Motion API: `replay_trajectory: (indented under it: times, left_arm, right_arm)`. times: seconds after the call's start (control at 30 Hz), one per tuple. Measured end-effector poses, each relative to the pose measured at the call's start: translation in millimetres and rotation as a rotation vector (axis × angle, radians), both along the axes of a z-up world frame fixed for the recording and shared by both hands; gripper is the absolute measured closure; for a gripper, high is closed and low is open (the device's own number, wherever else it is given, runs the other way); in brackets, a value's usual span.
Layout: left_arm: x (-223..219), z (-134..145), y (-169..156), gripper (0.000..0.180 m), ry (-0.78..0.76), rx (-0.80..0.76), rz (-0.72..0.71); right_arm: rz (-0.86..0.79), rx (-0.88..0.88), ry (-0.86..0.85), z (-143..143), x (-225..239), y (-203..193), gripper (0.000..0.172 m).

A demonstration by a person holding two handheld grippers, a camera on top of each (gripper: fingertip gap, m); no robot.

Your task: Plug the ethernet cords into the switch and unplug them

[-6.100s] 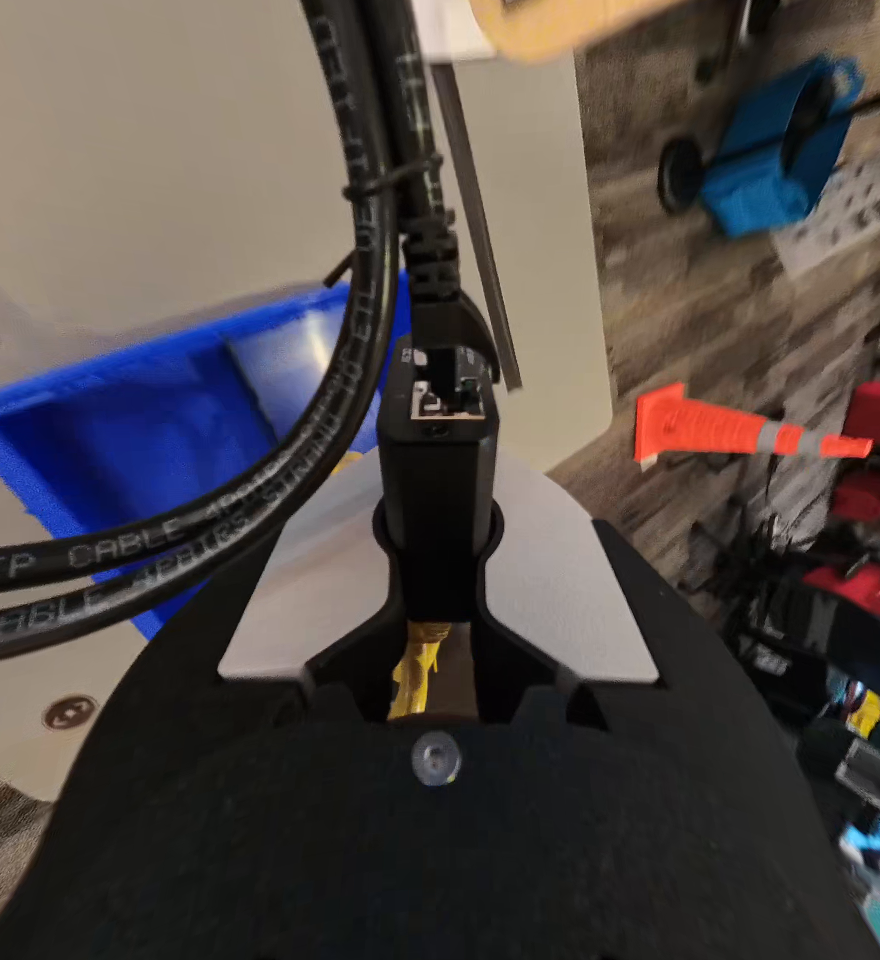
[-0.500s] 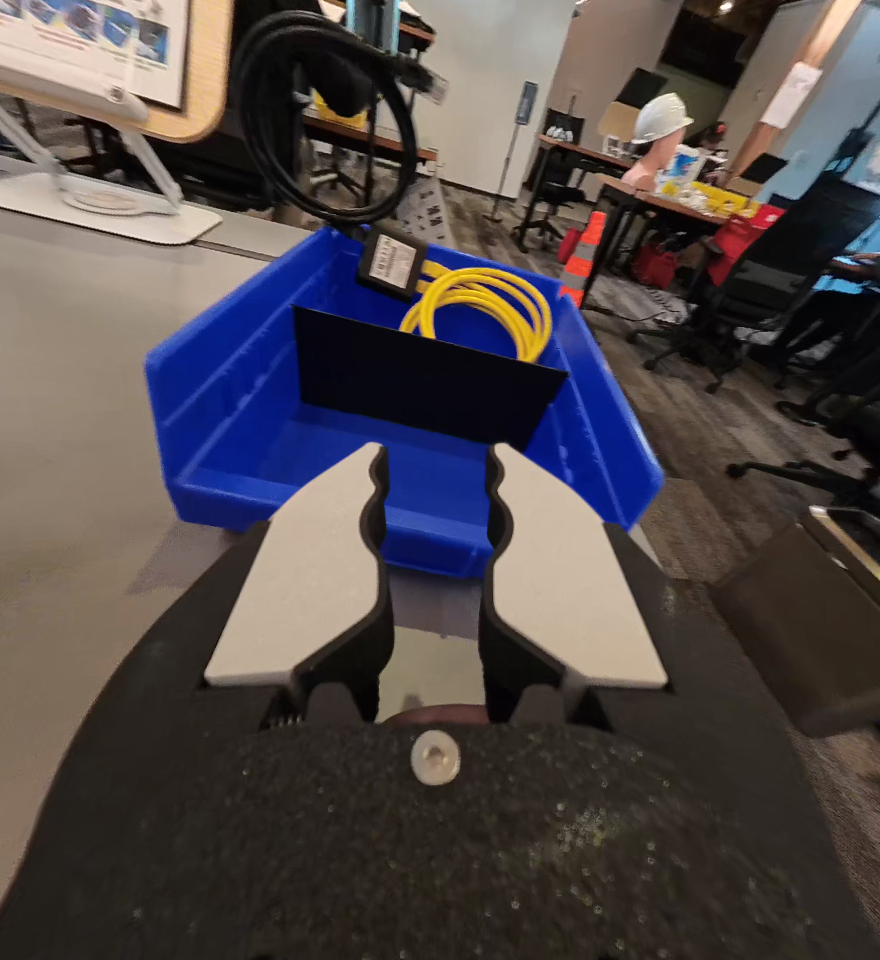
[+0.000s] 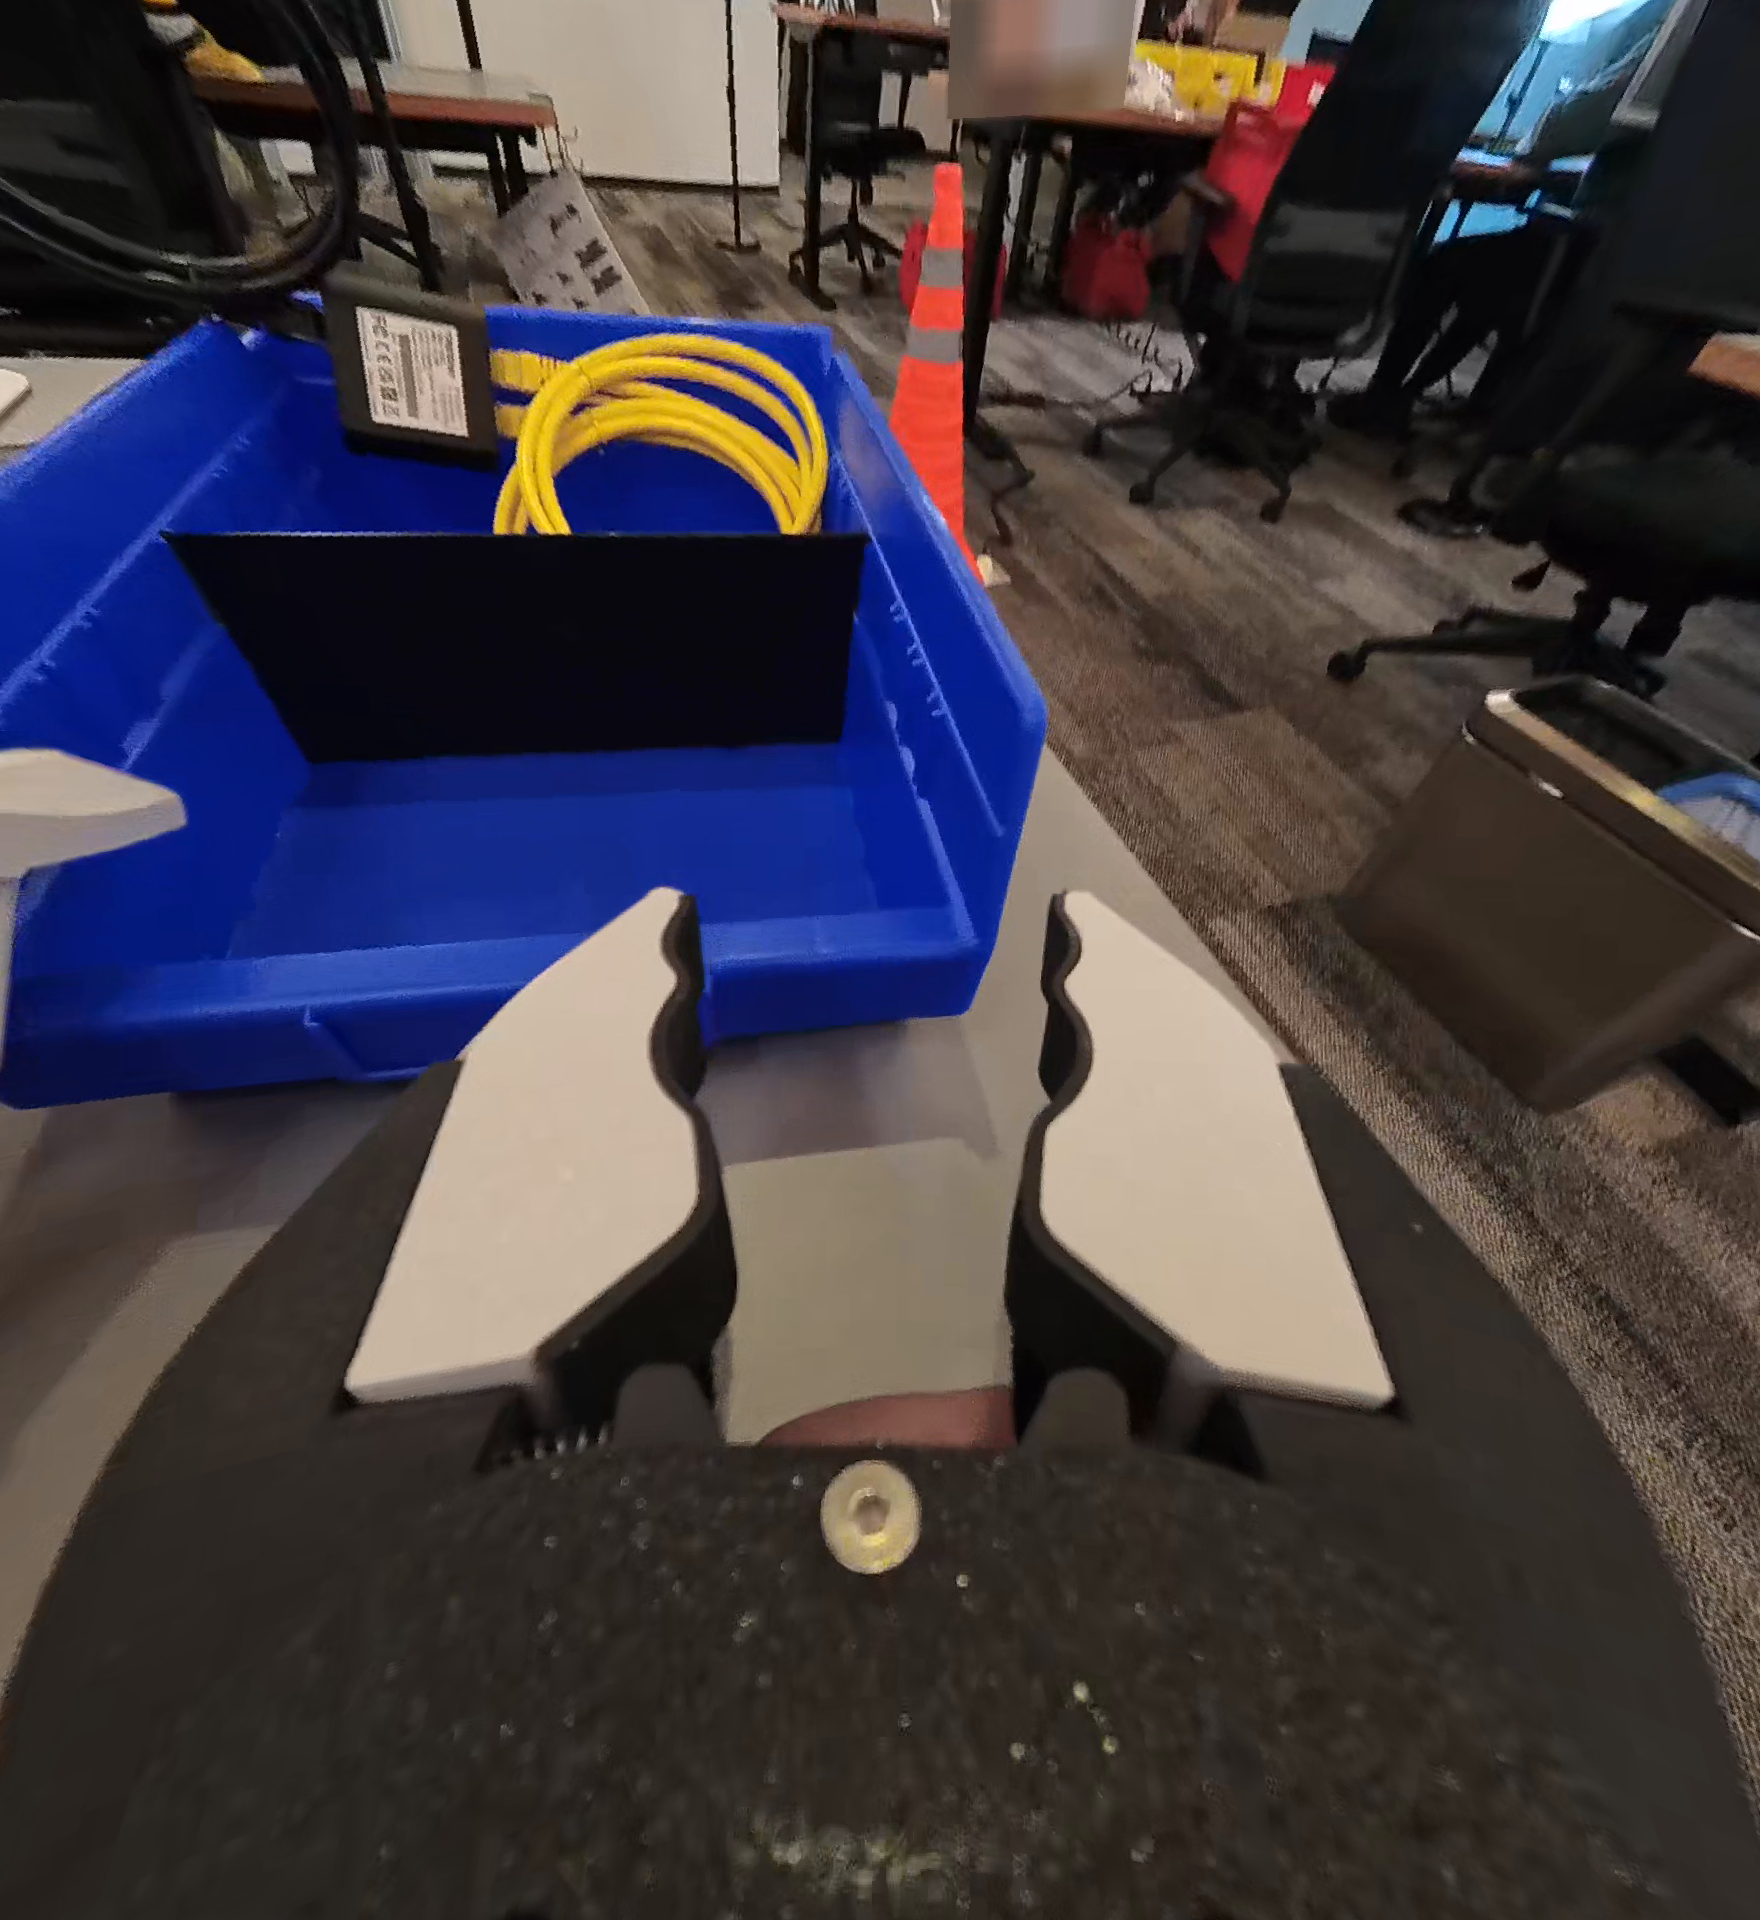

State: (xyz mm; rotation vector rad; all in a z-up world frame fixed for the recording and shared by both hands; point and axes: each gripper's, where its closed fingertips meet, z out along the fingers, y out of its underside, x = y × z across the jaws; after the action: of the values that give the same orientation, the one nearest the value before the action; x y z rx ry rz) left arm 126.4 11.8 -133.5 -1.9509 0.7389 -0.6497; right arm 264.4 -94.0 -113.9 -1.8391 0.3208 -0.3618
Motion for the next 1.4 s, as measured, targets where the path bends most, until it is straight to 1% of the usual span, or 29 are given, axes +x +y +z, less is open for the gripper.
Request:
replay_trajectory:
  times: [0.03, 0.07, 0.13, 0.23, 0.3, 0.4, 0.5, 0.53, 0.57, 0.6, 0.63, 0.67, 0.7, 0.77, 0.87, 0.97, 1.1, 1.17, 1.27, 1.4]
  left_arm:
    - [2.6, 1.3, -0.7, 0.14, -0.017, -0.015, -0.03]
    - [1.0, 2.0, 2.7, 0.145, -0.015, -0.011, -0.018]
    - [-5.9, 2.6, 8.9, 0.152, 0.012, 0.007, 0.005]
    - [-25.6, 3.1, 20.2, 0.165, 0.017, -0.011, 0.067]
    - [-39.0, 3.4, 27.5, 0.171, 0.013, -0.032, 0.104]
    - [-53.2, 3.8, 32.6, 0.176, 0.022, -0.042, 0.133]
    - [-57.9, 4.0, 27.2, 0.176, 0.022, -0.037, 0.126]
    - [-59.6, 4.1, 25.1, 0.176, 0.023, -0.033, 0.129]
    - [-62.5, 4.2, 23.5, 0.176, 0.026, -0.029, 0.135]
    - [-66.9, 4.4, 22.9, 0.176, 0.029, -0.024, 0.142]
    - [-73.4, 4.6, 23.0, 0.176, 0.032, -0.02, 0.149]
    - [-80.2, 5.7, 22.3, 0.176, 0.021, -0.028, 0.148]
    - [-88.5, 6.8, 21.7, 0.176, 0.013, -0.036, 0.154]
    - [-112.0, 10.1, 22.5, 0.176, 0.014, -0.029, 0.188]
    - [-163.6, 20.5, 27.6, 0.176, 0.006, 0.005, 0.272]
    - [-227.3, 34.6, 33.1, 0.176, 0.033, 0.067, 0.362]
    - [-316.7, 46.4, 43.0, 0.176, 0.061, 0.097, 0.494]
    - [-352.9, 46.4, 49.8, 0.176, 0.054, 0.09, 0.541]
    - [-397.3, 38.9, 60.1, 0.177, 0.036, 0.048, 0.595]
    - [-435.7, 25.0, 68.3, 0.177, 0.048, 0.013, 0.628]
  right_arm:
    - [-0.001, -0.017, 0.001, -2.8, -1.3, 1.8, 0.108]
    - [-0.004, -0.035, -0.006, -5.3, -2.6, 3.3, 0.107]
    - [-0.003, -0.065, -0.029, -9.3, -5.9, 6.3, 0.106]
    - [0.012, -0.107, -0.032, -18.3, -12.9, 9.9, 0.106]
    - [0.024, -0.116, -0.006, -23.6, -19.0, 13.3, 0.107]
    - [0.051, -0.107, 0.05, -28.2, -33.6, 19.2, 0.112]
    - [0.056, -0.116, 0.01, -27.1, -43.7, 23.2, 0.126]
    - [0.055, -0.107, -0.018, -23.3, -46.3, 24.2, 0.135]
    - [0.041, -0.099, -0.039, -19.9, -47.9, 24.2, 0.14]
    - [0.022, -0.094, -0.028, -18.8, -49.0, 23.5, 0.145]
    - [0.001, -0.084, 0.018, -17.9, -50.3, 22.4, 0.16]
    - [0.002, -0.083, 0.061, -16.7, -53.3, 21.7, 0.169]
    - [0.027, -0.069, 0.061, -12.2, -60.2, 24.0, 0.169]
    - [0.046, -0.079, 0.061, -7.8, -78.5, 29.8, 0.169]
    - [0.105, -0.031, 0.065, 4.1, -120.9, 48.1, 0.17]
    - [0.208, 0.024, 0.076, 16.1, -174.6, 73.9, 0.171]
    - [0.339, 0.064, 0.115, 20.5, -259.1, 106.2, 0.171]
    - [0.395, 0.073, 0.113, 23.2, -295.0, 121.5, 0.17]
    - [0.478, 0.066, 0.106, 25.1, -340.0, 143.1, 0.17]
    - [0.532, 0.038, 0.123, 13.3, -381.1, 158.9, 0.169]
